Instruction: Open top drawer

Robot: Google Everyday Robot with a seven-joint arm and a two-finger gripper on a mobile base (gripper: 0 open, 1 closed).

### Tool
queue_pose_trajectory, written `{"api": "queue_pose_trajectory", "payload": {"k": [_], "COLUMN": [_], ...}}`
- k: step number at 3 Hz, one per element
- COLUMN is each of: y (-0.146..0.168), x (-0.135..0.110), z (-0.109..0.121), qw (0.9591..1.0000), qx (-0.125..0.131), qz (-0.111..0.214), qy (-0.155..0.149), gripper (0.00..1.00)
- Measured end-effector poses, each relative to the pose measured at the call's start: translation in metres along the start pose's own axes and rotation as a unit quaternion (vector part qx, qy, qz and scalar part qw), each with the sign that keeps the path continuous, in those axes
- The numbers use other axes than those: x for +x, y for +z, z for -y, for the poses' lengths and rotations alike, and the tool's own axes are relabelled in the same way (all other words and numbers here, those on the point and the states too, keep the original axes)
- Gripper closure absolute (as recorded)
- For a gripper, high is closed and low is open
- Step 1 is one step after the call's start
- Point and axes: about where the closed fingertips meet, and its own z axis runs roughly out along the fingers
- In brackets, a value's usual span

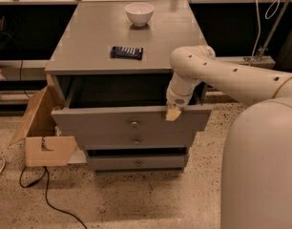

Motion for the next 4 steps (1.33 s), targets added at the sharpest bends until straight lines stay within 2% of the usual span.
{"api": "queue_pose_trajectory", "payload": {"k": [1, 2, 3, 4], "y": [0.0, -0.001, -0.013, -0.015], "x": [0.0, 0.002, -0.008, -0.011], "z": [-0.001, -0.006, -0.016, -0.023], "qw": [1.0, 0.9993, 0.9978, 0.9977], "qx": [-0.003, -0.036, -0.057, -0.059], "qz": [0.0, 0.005, 0.01, 0.009], "qy": [-0.001, -0.008, -0.031, -0.032], "gripper": [0.44, 0.12, 0.0, 0.0]}}
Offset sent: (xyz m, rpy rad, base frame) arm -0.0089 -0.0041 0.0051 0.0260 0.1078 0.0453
